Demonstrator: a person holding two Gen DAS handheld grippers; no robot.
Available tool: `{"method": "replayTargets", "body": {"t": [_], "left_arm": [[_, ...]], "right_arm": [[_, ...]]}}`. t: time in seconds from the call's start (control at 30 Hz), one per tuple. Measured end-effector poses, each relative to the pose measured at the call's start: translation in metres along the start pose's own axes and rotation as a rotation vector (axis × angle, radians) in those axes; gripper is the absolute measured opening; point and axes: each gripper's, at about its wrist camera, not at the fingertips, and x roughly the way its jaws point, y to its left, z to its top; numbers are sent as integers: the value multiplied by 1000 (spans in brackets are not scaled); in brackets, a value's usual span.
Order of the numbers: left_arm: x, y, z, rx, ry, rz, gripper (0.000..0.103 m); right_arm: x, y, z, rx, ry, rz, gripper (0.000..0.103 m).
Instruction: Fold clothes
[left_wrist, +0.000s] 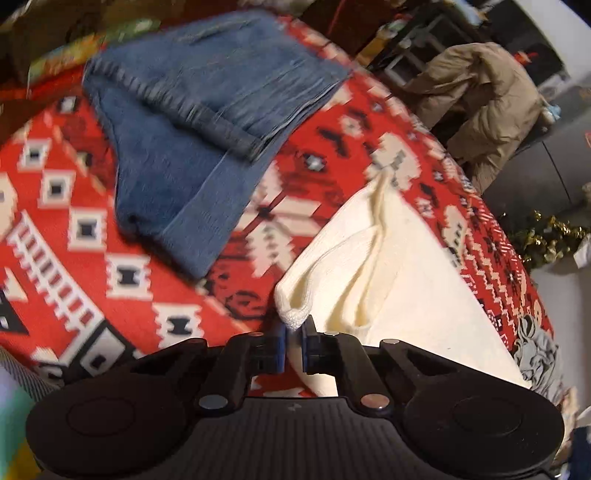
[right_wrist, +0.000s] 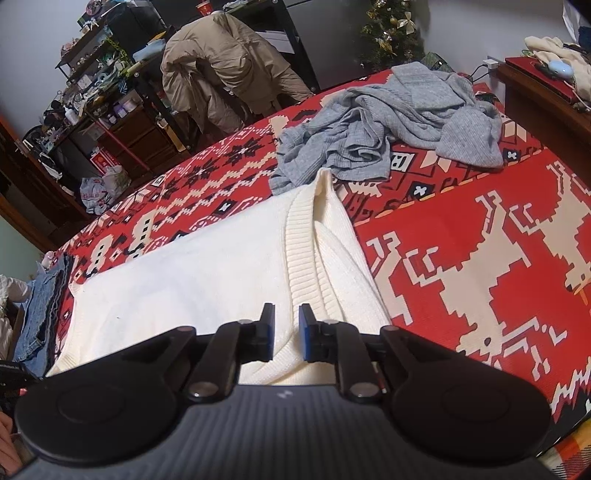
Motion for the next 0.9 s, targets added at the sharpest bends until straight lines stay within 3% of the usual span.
{"method": "replayTargets", "body": {"t": [0.17,0.23,0.37,0.53,0.63,0.73,0.9], "left_arm": [[-38,-52,-25,258,-150,-103,7],[-43,-77,-40,371,-176,-146,7],[-33,-121,-70,563,-163,-197,7],[0,-153,-98,689,-62,-228,7],[17,-163,-113,745,-12,-222,7],[40,-160,-118,740,61,-186,8],[36,-148,-99,631,124,-281,7]], "right_arm": [[-2,3,3,-13,-13,8,16],[-2,4,5,-16,-18,14,16],[-3,7,7,-21,-25,26,17],[-1,9,8,-22,-20,51,17],[1,13,8,-33,-13,69,17],[6,18,7,-46,0,76,17],[14,26,3,-60,36,111,18]]}}
